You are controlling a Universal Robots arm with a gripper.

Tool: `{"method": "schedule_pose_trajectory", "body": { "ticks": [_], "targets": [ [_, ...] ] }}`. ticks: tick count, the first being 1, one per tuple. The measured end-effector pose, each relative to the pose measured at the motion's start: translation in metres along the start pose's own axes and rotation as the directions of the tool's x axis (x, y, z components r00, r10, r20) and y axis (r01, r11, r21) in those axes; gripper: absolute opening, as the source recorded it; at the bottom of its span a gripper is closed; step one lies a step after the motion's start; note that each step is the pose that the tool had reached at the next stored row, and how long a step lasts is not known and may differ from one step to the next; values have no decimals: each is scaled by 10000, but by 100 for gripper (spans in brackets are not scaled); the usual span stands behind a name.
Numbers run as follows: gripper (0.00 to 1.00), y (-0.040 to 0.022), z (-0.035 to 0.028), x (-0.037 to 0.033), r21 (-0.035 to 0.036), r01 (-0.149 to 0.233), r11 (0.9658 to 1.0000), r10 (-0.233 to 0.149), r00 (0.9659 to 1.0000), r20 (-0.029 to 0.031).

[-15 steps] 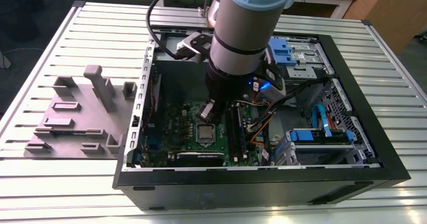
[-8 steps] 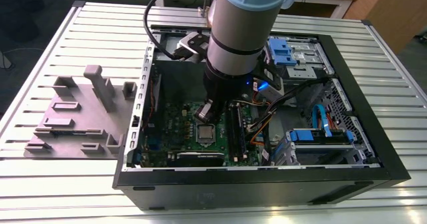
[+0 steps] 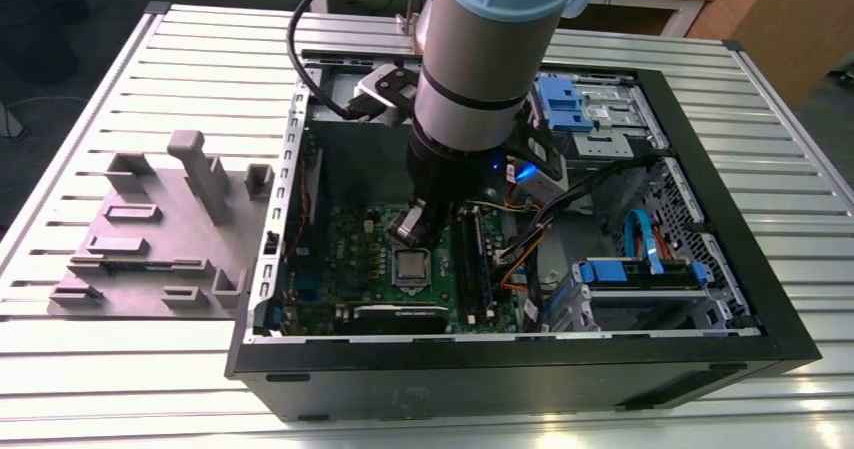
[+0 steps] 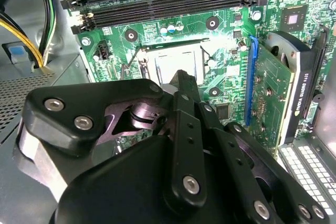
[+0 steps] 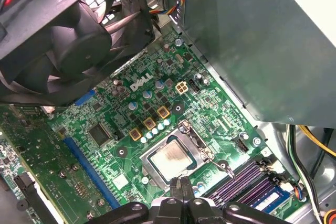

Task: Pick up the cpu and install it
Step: 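Install the first cpu locking lever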

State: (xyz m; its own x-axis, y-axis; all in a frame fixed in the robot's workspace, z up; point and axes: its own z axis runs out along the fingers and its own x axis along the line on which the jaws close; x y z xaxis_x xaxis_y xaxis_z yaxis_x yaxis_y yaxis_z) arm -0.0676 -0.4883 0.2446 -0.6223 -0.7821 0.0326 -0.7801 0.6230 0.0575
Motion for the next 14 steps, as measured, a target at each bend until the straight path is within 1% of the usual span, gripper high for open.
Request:
{"method": "schedule_pose_trajectory", "body": {
  "ticks": [3, 6, 9, 11, 12, 14],
  "targets": [
    [10, 1, -18, 1, -16, 1, 10000, -1, 10000, 19],
    [10, 4, -74, 3, -24, 2, 10000, -2, 10000, 29],
    [10, 8, -134, 4, -24, 2, 10000, -2, 10000, 28],
    [10, 9, -151, 5, -38, 4, 10000, -4, 10000, 45],
    [10, 9, -156, 5, -65, 8, 10000, -8, 10000, 82],
    [10, 10, -167, 5, -159, 19, 9999, -16, 9998, 198]
  ]
}}
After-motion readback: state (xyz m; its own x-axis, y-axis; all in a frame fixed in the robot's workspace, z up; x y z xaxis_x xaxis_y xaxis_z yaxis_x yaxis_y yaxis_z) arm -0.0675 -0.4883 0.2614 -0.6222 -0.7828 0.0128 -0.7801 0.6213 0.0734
